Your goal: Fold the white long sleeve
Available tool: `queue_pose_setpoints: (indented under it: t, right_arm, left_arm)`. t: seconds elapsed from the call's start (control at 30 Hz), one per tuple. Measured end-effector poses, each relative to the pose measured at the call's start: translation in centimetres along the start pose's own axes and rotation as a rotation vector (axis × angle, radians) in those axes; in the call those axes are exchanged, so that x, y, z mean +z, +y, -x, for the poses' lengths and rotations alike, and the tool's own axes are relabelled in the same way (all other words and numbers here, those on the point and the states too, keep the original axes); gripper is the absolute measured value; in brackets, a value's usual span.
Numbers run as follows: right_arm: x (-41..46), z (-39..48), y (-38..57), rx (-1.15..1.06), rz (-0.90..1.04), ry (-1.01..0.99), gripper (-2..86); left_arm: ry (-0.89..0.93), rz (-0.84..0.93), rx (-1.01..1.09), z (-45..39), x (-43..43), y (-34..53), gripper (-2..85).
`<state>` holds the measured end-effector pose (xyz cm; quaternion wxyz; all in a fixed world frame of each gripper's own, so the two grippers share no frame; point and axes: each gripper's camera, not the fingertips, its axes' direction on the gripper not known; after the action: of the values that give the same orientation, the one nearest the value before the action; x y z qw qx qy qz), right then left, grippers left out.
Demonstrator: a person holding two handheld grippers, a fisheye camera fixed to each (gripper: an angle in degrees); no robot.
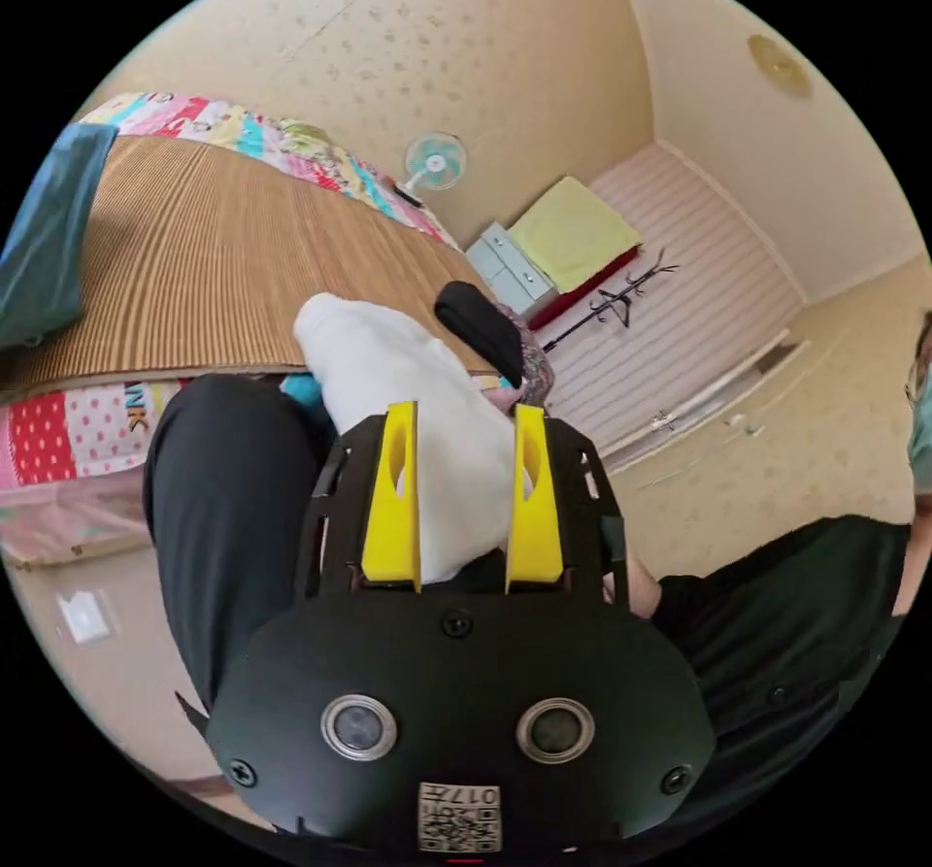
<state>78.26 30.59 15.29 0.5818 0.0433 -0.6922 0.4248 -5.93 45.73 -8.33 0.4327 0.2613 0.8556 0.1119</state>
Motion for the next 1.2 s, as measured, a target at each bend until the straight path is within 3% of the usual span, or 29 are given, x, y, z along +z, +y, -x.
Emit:
queue_pose_setpoints:
  t: [0.07, 0.3, 0.43, 0.57, 0.7, 0.83, 1.0, 1.2]
  right_arm:
    - [-2.0, -2.6, 0.0, 0.121, -0.018, -0.149, 22.7]
    - [-5.7, -3.9, 3.0, 0.248, 0.058, -0.381, 25.0]
    - [-4.4, -0.9, 1.8, 0.282, 0.046, -0.723, 26.2]
    - [-5.0, 4.7, -0.6, 0.178, 0.106, -0.612, 27.3]
    - [-7.1, 7.7, -2.1, 0.059, 0.083, -0.589, 28.3]
    - [-9.6, 5.7, -0.5, 0.068, -0.034, -0.428, 29.1]
    - [-9.8, -0.1, 5.9, 0.209, -0.137, -0.445, 30.9]
    - [-1.6, 1.5, 8.5, 0.114, 0.073, -0.664, 31.3]
  left_arm:
    - [-0.125, 0.072, -0.104, 2.6, 1.7, 0.0, 15.8]
    - [0.035, 0.169, -0.282, 6.7, 2.6, 0.3, 17.3]
    - [0.091, 0.175, -0.323, 8.0, 1.9, 0.7, 18.1]
    - [0.288, 0.236, -0.402, 10.2, 3.2, 0.0, 16.2]
    - [0.288, 0.348, -0.358, 8.9, 4.4, -1.2, 15.2]
    - [0.207, 0.366, -0.307, 6.7, 4.6, -2.1, 14.9]
    - [0.188, 0.404, -0.256, 5.3, 4.6, -2.9, 14.6]
    - [0.178, 0.4, -0.247, 4.9, 4.0, -3.6, 14.4]
